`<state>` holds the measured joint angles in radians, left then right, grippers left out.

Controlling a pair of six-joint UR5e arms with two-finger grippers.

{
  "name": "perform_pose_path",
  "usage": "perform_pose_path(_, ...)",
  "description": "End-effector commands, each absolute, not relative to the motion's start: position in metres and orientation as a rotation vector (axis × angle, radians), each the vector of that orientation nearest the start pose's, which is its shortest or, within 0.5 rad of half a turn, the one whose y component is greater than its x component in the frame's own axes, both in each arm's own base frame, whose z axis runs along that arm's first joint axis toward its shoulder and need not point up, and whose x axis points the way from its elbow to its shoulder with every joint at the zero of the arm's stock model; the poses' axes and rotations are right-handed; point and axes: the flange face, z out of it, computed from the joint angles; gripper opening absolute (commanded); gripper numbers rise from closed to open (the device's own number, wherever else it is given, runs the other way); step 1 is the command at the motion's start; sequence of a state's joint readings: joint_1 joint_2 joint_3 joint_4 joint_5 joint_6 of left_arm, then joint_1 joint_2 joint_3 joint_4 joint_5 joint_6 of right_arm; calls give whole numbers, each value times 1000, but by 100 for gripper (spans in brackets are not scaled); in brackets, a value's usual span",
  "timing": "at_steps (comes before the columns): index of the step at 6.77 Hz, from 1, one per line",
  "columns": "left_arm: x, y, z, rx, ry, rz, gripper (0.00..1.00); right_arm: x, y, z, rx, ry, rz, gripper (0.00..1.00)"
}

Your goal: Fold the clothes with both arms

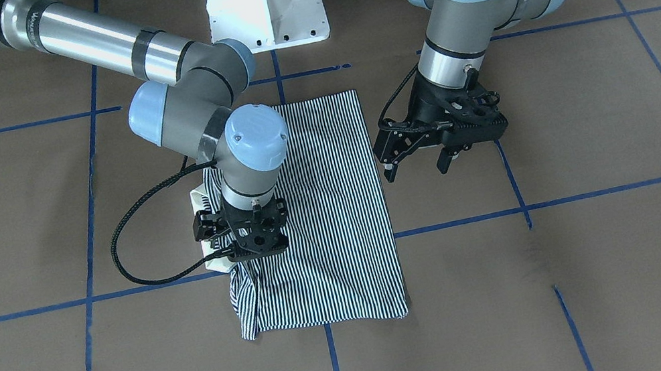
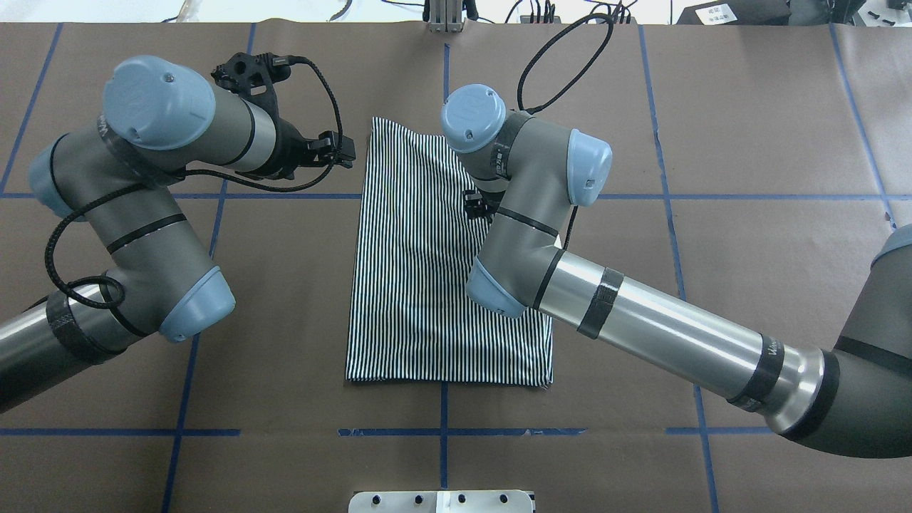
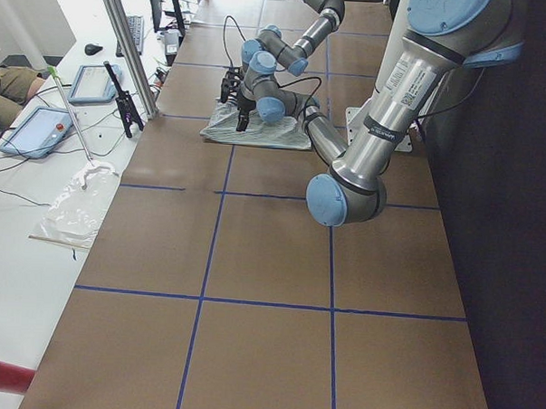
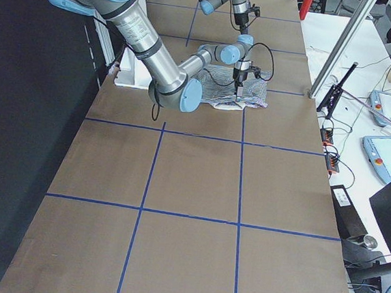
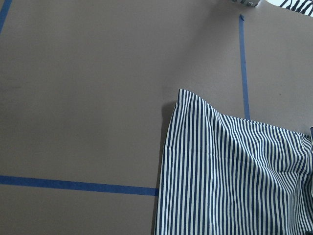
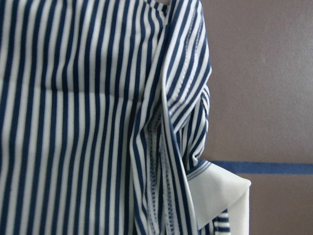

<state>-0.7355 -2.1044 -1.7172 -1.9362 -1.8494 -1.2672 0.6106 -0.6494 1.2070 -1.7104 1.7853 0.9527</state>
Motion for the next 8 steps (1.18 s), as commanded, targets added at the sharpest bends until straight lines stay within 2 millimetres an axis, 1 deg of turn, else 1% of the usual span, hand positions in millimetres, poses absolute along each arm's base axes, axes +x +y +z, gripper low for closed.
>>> perform_pose_path(1, 414, -516, 247, 290, 1033, -239, 100, -588, -553, 268, 45, -422, -71, 100)
perform_pose_path(2, 414, -517, 247, 291, 1032, -240, 100, -581, -557, 269, 41, -409, -74, 100)
perform_pose_path(3, 415, -516, 246, 291, 1034, -239, 100, -577, -560, 275, 36, -402, -70, 100)
perform_pose_path(5, 414, -516, 244, 293, 1038, -238, 100, -569, -561, 303, 24, -372, -66, 100)
perform_pose_path(6, 415, -515, 243, 293, 1039, -237, 100, -542, -579, 318, 25, -358, -79, 100)
perform_pose_path(7, 415, -516, 242, 293, 1041, -237, 100, -508, -591, 342, 36, -341, -115, 100)
perform_pose_path(8, 415, -516, 241, 294, 1042, -237, 100, -487, -590, 378, 36, -312, -159, 100)
